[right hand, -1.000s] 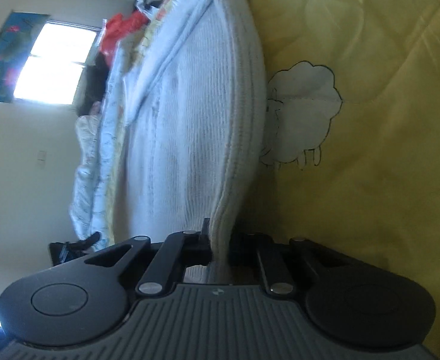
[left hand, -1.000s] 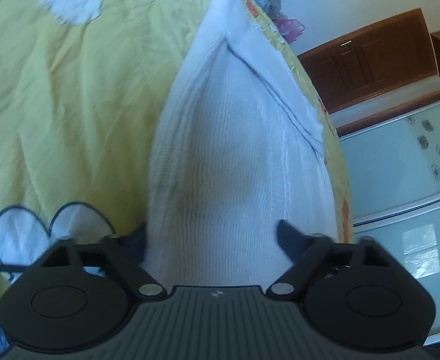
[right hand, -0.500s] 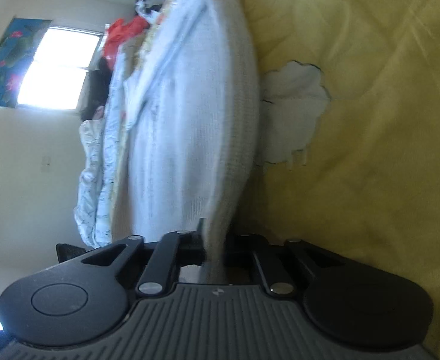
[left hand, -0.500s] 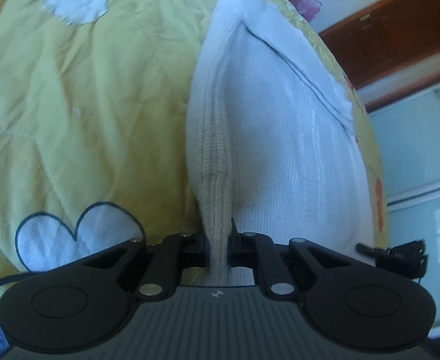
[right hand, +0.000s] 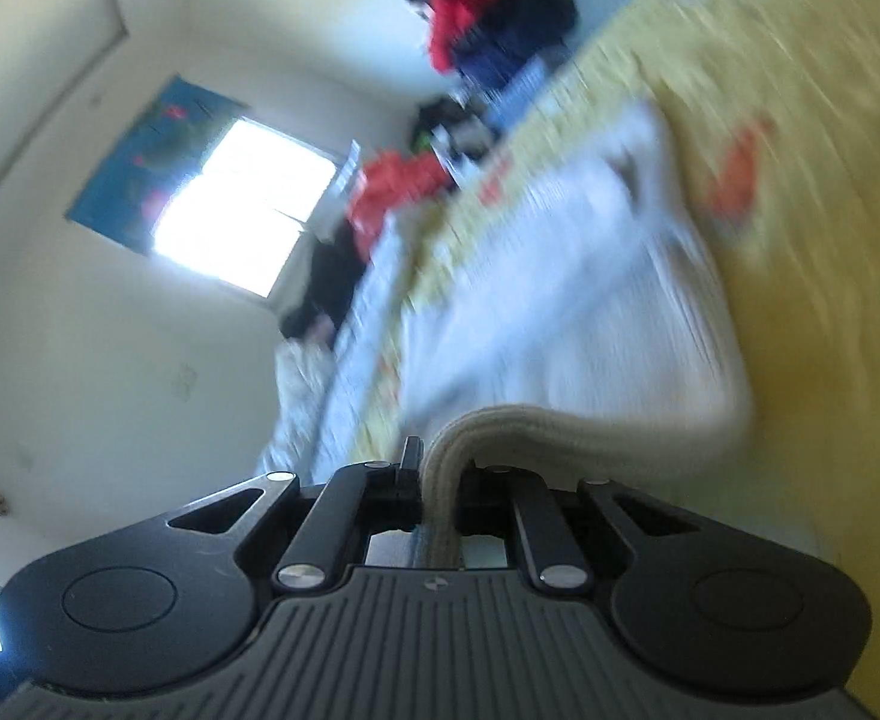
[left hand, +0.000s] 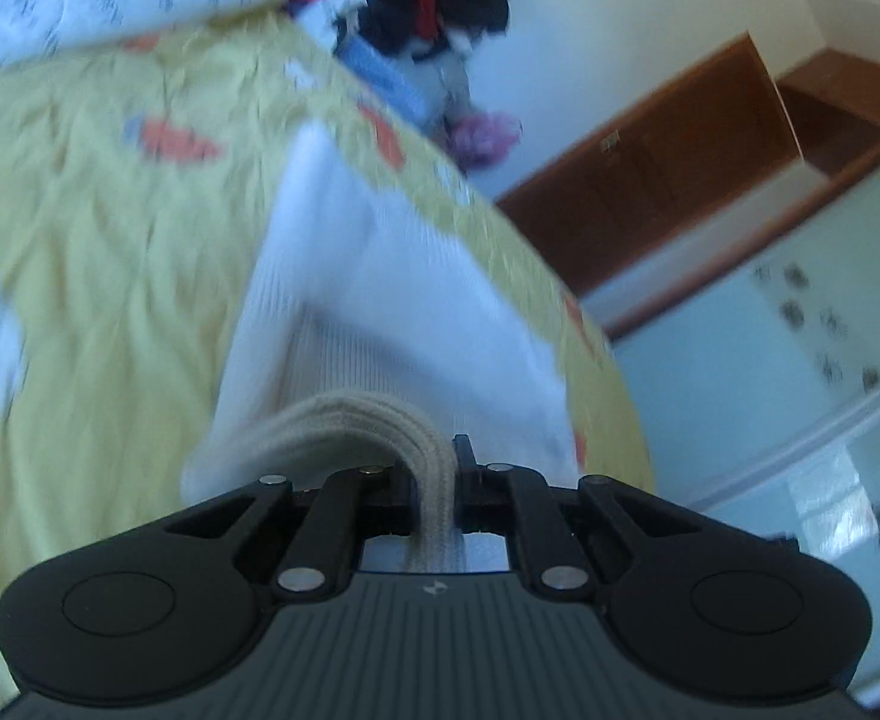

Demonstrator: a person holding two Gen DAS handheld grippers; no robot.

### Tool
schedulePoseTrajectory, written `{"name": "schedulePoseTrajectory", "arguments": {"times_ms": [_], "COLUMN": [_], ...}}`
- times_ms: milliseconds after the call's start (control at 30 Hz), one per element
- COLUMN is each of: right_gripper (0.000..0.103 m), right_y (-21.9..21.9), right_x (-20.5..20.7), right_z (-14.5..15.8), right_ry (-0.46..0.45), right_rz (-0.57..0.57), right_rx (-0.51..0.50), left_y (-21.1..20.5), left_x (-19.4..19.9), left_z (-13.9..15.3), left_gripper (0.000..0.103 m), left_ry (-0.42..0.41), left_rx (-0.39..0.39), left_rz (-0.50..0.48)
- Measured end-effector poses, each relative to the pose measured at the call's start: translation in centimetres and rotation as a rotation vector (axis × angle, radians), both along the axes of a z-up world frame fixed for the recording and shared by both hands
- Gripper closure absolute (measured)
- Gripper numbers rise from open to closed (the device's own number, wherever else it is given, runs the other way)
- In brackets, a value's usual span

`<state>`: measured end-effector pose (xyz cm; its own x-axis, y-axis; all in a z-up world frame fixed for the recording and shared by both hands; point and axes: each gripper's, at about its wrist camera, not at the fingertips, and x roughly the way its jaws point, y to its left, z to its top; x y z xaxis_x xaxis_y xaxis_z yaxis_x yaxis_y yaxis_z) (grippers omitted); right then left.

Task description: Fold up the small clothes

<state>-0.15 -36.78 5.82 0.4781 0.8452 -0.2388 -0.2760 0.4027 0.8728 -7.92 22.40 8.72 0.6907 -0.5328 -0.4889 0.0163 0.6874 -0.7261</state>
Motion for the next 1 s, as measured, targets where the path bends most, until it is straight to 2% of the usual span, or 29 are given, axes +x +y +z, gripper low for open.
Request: {"name": "schedulePoseTrajectory", "arguments": {"times_ms": [100, 267, 400, 600, 633, 700, 767, 800, 833, 867, 900, 1000], "right_gripper": [0.090, 0.090, 0.090, 0.089, 0.085, 0.081, 0.068, 0.064, 0.048, 0.039, 0.038, 0.039], "right_y": [0.6, 1.2, 2.3, 3.3, 3.3, 3.0, 2.4, 2.2, 2.0, 1.8, 1.7, 0.9], "right_x": [5.2, 14.2, 20.8, 27.5, 28.5, 29.6, 29.7, 29.3, 28.5, 27.7, 26.6, 23.0], "right_z": [0.5, -0.2, -1.9, -5.4, -6.5, -8.6, -9.1, -9.0, -8.4, -7.7, -6.8, -5.4], "right_ry": [-0.020, 0.003, 0.052, 0.152, 0.194, 0.270, 0.274, 0.268, 0.235, 0.197, 0.161, 0.110], "right_rz": [-0.038, -0.107, -0.138, -0.191, -0.206, -0.261, -0.308, -0.318, -0.333, -0.342, -0.340, -0.306], "right_rx": [0.005, 0.023, 0.021, 0.022, 0.014, 0.016, 0.045, 0.065, 0.069, 0.051, 0.023, -0.010], "left_y": [0.5, 1.0, 0.6, 1.3, 1.8, 2.8, 3.6, 3.8, 4.2, 4.5, 4.9, 6.1], "left_x": [4.5, 13.0, 19.5, 26.2, 27.3, 28.8, 28.9, 28.5, 28.0, 27.2, 26.0, 21.9], "left_z": [0.7, 0.8, -0.5, -2.7, -3.8, -5.8, -6.8, -6.8, -6.6, -6.2, -5.6, -5.0], "left_gripper": [0.093, 0.093, 0.093, 0.092, 0.093, 0.091, 0.080, 0.064, 0.039, 0.027, 0.014, 0.013], "left_ry": [-0.031, -0.046, -0.017, 0.036, 0.078, 0.141, 0.179, 0.171, 0.147, 0.121, 0.092, 0.043], "left_rx": [-0.002, 0.026, 0.054, 0.071, 0.052, -0.037, -0.142, -0.183, -0.201, -0.207, -0.217, -0.275], "left_rz": [0.038, 0.071, 0.085, 0.118, 0.135, 0.157, 0.160, 0.155, 0.153, 0.159, 0.170, 0.194]}}
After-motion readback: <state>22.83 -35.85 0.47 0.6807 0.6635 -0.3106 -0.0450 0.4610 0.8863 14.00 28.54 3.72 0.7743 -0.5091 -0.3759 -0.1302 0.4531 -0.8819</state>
